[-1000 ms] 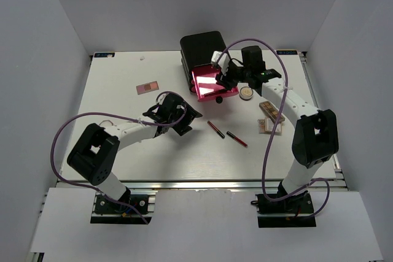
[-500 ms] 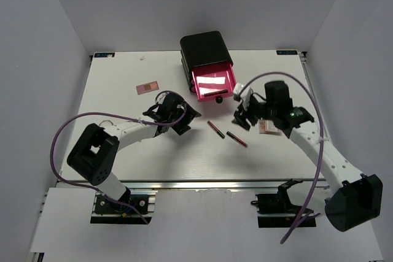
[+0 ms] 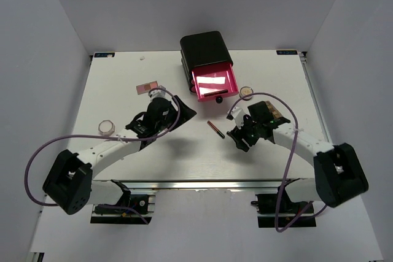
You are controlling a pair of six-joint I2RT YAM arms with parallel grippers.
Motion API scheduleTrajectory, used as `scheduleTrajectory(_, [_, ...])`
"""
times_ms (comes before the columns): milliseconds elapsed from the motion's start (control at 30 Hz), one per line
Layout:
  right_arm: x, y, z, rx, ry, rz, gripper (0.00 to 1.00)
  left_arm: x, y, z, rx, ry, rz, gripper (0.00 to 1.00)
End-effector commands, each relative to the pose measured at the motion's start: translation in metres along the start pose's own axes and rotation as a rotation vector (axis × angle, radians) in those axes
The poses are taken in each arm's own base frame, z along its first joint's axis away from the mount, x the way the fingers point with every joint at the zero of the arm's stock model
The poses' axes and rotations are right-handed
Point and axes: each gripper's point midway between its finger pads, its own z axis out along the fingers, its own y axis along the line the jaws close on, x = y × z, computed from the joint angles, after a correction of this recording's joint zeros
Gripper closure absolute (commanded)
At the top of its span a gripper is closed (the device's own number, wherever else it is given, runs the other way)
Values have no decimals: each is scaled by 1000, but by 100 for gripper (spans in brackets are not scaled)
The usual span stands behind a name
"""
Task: Organize the makeup
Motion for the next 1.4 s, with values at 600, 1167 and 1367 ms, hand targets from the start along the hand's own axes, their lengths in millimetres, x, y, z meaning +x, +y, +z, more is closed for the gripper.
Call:
scheduleTrajectory(600, [20, -22, 40, 88, 97, -40, 76, 5, -14, -24, 129, -65, 240, 19])
scheduleTrajectory(1167, [-94, 2, -52, -27, -285, -293, 100, 51, -17, -16, 122, 23, 672, 21])
scheduleTrajectory(1367, [-188, -15, -102, 20, -472, -432, 100, 51, -17, -16, 101, -9, 638, 22])
